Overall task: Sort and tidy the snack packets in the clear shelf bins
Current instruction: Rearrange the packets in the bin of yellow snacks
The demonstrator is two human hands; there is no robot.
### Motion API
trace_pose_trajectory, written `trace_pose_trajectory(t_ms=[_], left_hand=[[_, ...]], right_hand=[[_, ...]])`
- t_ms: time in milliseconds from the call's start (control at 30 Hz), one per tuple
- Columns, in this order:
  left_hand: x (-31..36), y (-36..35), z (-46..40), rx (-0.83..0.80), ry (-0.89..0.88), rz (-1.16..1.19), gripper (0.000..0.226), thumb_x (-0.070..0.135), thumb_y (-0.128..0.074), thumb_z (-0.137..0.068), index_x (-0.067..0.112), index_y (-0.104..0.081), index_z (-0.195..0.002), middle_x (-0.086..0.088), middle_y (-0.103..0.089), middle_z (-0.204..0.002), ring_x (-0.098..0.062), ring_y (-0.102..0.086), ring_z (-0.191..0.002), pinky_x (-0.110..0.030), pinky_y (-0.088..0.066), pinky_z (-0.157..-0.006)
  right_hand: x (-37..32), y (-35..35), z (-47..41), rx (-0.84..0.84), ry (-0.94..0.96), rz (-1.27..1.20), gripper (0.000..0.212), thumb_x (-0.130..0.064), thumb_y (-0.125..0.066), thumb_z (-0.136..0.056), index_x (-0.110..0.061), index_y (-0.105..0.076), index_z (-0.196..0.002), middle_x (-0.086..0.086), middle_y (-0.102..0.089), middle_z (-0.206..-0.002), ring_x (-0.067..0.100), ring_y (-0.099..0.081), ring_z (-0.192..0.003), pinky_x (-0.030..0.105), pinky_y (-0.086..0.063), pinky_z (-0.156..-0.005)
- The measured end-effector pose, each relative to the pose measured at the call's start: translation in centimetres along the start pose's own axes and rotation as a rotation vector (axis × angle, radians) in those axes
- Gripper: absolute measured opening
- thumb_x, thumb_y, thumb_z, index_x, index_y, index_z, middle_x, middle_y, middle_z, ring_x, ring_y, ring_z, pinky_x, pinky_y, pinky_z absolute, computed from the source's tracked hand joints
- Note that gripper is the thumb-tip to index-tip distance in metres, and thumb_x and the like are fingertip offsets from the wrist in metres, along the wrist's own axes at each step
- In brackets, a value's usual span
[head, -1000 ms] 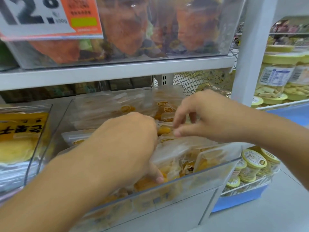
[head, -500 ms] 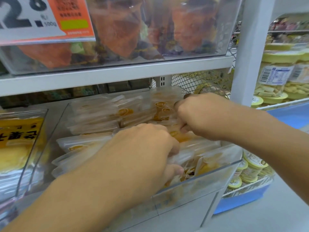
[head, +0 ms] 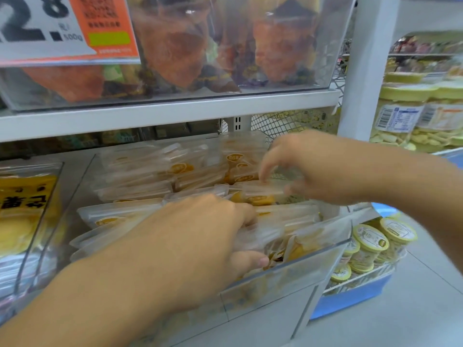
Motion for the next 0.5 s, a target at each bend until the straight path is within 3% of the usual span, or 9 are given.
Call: trace_pose_trajectory(t_ms=[33,133,200,267,367,500], left_hand=[[-0.1,-0.2,-0.1,-0.005,-0.014,0.029,0.044,0.071,-0.048,-0.089,0.044,-0.048,-0.124,0.017,-0.057,-0.12,-0.008,-0.055,-0.109,-0.02,-0.04,-0.083],[-0.5,-0.1,-0.1,0.03,-0.014,0.013,0.054,0.083,-0.045,-0.08,0.051,-0.045,-0.123,0.019,-0.058,-0.119,-0.009,-0.055,-0.11,-0.036,-0.05,-0.091],[-0.8,0.1,-0.3,0.069,-0.012,-0.033,0.056,0.085,-0.043,-0.079,0.051,-0.044,-0.124,0.02,-0.056,-0.123,-0.008,-0.053,-0.114,-0.035,-0.047,-0.087],[-0.5,0.4,-0.4,0.111,-0.011,-0.069,0.055,0.083,-0.041,-0.081,0.048,-0.043,-0.124,0.019,-0.055,-0.123,-0.009,-0.052,-0.113,-0.034,-0.043,-0.08],[-0.1,0.4,-0.6,0.148,-0.033,-0.091,0.045,0.074,-0.041,-0.09,0.044,-0.04,-0.123,0.019,-0.052,-0.124,-0.01,-0.051,-0.115,-0.033,-0.039,-0.077],[-0.1,0.3,-0.7,0.213,-0.05,-0.042,0.054,0.073,-0.045,-0.088,0.043,-0.031,-0.131,0.02,-0.044,-0.135,-0.01,-0.048,-0.124,-0.036,-0.047,-0.09]], right_hand=[[-0.1,0.9,1.3,0.032,0.022,-0.054,0.024,-0.042,-0.068,-0.089,-0.045,-0.064,-0.112,-0.025,-0.054,-0.107,-0.002,-0.055,-0.1,0.026,-0.049,-0.088],[-0.5,-0.3,3.9,-0.131,0.058,-0.214,0.052,-0.076,-0.059,-0.07,-0.051,-0.062,-0.115,-0.03,-0.06,-0.107,-0.013,-0.054,-0.1,0.017,-0.046,-0.082],[-0.9,-2.3,4.2,-0.167,0.096,-0.23,0.049,-0.074,-0.062,-0.071,-0.05,-0.063,-0.113,-0.031,-0.057,-0.112,-0.015,-0.05,-0.103,0.018,-0.044,-0.083],[-0.5,-3.2,3.5,-0.053,0.125,-0.217,0.032,-0.063,-0.065,-0.081,-0.041,-0.07,-0.104,-0.023,-0.06,-0.109,-0.004,-0.054,-0.101,0.028,-0.046,-0.085],[0.2,-2.9,2.6,0.134,0.151,-0.064,0.016,-0.047,-0.071,-0.086,-0.037,-0.066,-0.097,-0.016,-0.056,-0.107,0.011,-0.052,-0.102,0.041,-0.047,-0.087],[-0.3,-3.2,1.0,0.277,0.155,-0.007,0.038,-0.042,-0.081,-0.076,-0.028,-0.049,-0.09,-0.008,-0.049,-0.106,0.018,-0.041,-0.098,0.043,-0.044,-0.084]])
Point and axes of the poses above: each hand's wrist, its own z-axis away from the middle knuckle, its own y-axis out of the back of the hand, x = y × z, the point moved 8 cm from there along -z, towards the middle knuckle
